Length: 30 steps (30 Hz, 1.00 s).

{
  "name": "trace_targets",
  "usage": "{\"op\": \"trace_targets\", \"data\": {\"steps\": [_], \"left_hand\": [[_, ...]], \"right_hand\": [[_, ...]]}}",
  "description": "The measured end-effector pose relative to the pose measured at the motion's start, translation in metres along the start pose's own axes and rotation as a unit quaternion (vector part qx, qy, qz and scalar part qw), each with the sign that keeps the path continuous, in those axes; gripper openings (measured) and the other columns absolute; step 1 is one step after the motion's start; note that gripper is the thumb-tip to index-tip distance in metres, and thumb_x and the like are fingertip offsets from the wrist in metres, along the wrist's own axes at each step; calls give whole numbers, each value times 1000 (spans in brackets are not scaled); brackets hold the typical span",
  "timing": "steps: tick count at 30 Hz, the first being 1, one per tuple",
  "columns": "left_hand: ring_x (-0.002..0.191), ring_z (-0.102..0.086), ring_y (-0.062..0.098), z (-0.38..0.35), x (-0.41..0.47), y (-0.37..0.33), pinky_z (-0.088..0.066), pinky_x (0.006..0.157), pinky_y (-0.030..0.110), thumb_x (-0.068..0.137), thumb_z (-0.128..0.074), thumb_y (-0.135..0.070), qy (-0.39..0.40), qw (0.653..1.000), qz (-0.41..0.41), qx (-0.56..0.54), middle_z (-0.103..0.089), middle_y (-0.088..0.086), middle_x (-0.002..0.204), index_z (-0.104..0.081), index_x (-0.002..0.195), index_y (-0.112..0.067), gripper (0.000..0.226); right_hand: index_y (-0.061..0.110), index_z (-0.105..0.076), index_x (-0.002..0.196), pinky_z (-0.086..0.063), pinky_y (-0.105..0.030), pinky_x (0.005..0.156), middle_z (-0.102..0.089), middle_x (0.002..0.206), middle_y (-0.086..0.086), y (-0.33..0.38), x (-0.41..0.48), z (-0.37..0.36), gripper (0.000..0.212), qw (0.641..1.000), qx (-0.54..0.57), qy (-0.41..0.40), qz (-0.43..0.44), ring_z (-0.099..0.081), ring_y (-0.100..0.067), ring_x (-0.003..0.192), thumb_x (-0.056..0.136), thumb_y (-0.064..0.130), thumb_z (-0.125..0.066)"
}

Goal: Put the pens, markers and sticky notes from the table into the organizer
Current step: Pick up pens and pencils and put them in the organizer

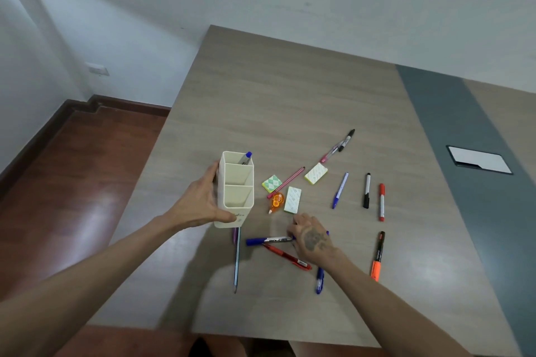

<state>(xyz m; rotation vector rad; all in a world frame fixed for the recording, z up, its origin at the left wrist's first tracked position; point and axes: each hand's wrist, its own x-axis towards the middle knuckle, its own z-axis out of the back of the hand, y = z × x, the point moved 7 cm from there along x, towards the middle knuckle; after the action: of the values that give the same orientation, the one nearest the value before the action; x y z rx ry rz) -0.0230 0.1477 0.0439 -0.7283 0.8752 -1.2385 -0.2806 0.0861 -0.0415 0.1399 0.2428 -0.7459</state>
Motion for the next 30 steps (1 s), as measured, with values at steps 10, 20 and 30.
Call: {"op": "trace_targets", "data": {"steps": [10, 20, 30], "left_hand": [[118, -63, 5, 11, -3, -1, -57, 99, 39, 54, -94, -27, -10, 1000, 4, 1, -62, -24, 130, -33, 151, -40, 114], [124, -61, 14, 4, 12, -26, -55, 103, 46, 54, -95, -34, -5, 1000, -16, -9, -60, -19, 135, -31, 154, -37, 119], [120, -62, 15, 2, 13, -25, -56, 100, 47, 55, -93, -35, -5, 999, -27, -17, -60, -13, 136, -29, 156, -32, 120]], "right_hand": [[13, -64, 95, -53, -25, 73, -62, 88, 3, -23, 8, 117, 7, 907, 323, -266, -50, -61, -9, 80, 91, 8, -66], [16, -65, 99, -63, -35, 75, -69, 86, -5, 5, 63, 254, 11, 720, 565, -403, -26, -71, -18, 77, 91, 9, -69], [12, -70, 93, -52, -33, 70, -73, 81, 1, 42, 86, 220, 11, 882, 235, -407, 22, -65, -20, 74, 86, 20, -71]]}}
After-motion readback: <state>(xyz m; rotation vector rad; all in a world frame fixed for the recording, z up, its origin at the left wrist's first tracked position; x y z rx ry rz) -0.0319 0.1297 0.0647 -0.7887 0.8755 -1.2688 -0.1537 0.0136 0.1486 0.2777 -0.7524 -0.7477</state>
